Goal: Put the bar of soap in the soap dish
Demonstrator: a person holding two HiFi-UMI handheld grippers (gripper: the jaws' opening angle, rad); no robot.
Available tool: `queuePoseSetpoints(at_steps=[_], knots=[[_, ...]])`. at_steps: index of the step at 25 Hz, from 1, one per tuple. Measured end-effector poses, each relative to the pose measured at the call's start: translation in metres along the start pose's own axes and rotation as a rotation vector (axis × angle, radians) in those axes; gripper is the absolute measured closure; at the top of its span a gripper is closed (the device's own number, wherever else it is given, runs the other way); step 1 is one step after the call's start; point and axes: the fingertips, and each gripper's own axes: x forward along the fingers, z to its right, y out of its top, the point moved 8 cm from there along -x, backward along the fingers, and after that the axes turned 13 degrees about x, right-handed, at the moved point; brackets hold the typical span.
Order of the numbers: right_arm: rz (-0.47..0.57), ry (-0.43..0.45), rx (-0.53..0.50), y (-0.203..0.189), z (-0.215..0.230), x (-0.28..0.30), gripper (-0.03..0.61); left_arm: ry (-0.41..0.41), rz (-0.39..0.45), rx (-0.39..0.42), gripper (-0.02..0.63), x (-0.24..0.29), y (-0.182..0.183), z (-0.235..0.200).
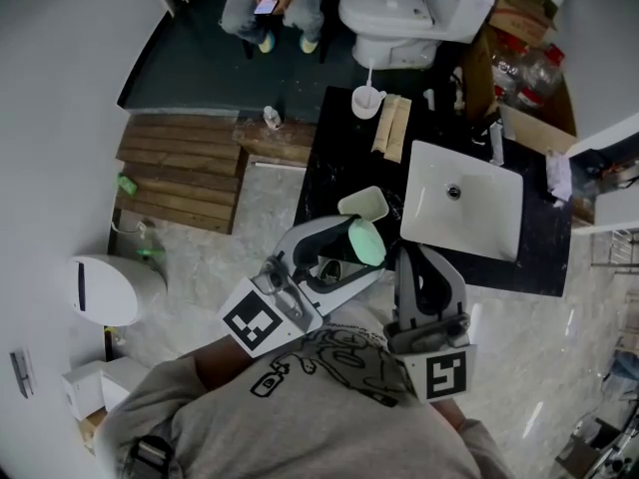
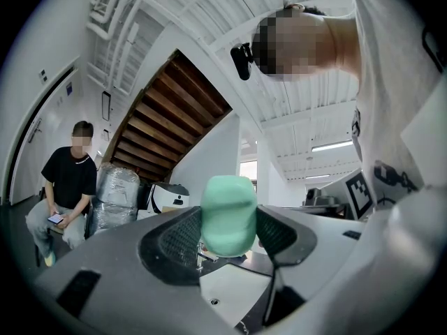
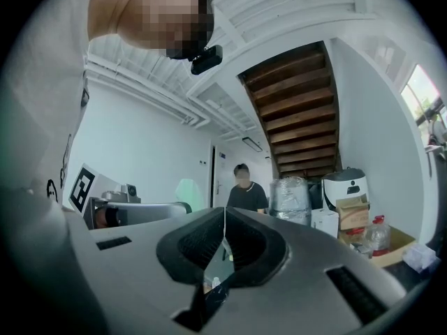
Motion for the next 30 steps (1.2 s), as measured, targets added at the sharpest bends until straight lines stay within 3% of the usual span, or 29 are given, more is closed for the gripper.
queuePoseSetpoints(at_steps=[30], knots=[[-0.022,0.032,-0.009,-0.004,0.026,0.022,0.556,0.025,-0.007,0.001,0.368,0.018,-0.011,-0.018]])
